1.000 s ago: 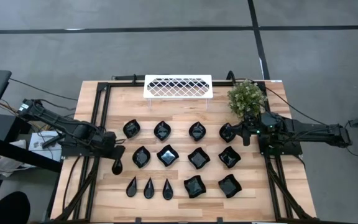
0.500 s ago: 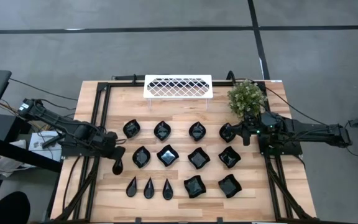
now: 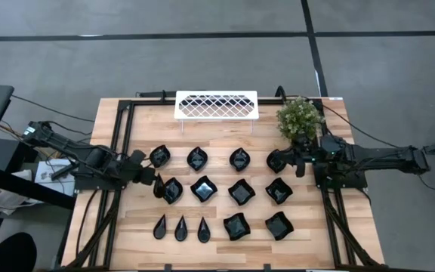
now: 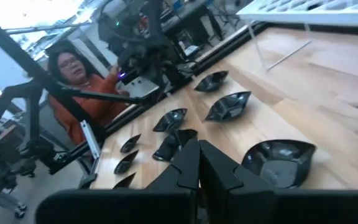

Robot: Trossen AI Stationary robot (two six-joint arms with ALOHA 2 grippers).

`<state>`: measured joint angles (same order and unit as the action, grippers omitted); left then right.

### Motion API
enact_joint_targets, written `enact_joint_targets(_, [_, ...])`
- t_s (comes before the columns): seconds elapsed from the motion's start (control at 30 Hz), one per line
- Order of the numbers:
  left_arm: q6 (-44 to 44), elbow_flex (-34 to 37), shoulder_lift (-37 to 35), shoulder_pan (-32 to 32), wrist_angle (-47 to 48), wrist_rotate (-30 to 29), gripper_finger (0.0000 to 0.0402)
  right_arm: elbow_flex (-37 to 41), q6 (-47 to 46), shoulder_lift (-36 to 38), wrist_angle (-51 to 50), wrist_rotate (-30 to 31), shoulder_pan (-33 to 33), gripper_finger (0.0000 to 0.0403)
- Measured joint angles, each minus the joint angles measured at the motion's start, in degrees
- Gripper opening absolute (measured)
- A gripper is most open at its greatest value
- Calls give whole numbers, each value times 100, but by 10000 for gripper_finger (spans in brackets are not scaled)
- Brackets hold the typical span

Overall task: Pick & Place Mini shaped plates
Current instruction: Put the black drop shaped plate on the shelf

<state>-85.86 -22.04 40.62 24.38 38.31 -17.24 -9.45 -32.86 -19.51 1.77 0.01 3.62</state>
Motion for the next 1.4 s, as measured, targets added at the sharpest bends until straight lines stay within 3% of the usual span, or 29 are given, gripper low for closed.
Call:
enact_joint_targets(0.27, [1067,-2,-455,0,-1005,-964,3,-2,44,-1128,1017,0,-493,0])
enact_joint_targets(0.87, [2410,-4,-577,245,-1594,-886,3,-1338,1096,-3078,1300,-4,-976,0])
enact_joint_targets(1.2, [2454,-4,-599,494,-1609,-967,3,-2159,1102,-4230,1209,-22,-1004,1])
enact_joint_targets(1.4, [2458,-4,-597,492,-1605,-1141,3,-2901,1339,-5018,1210,-60,-1087,24])
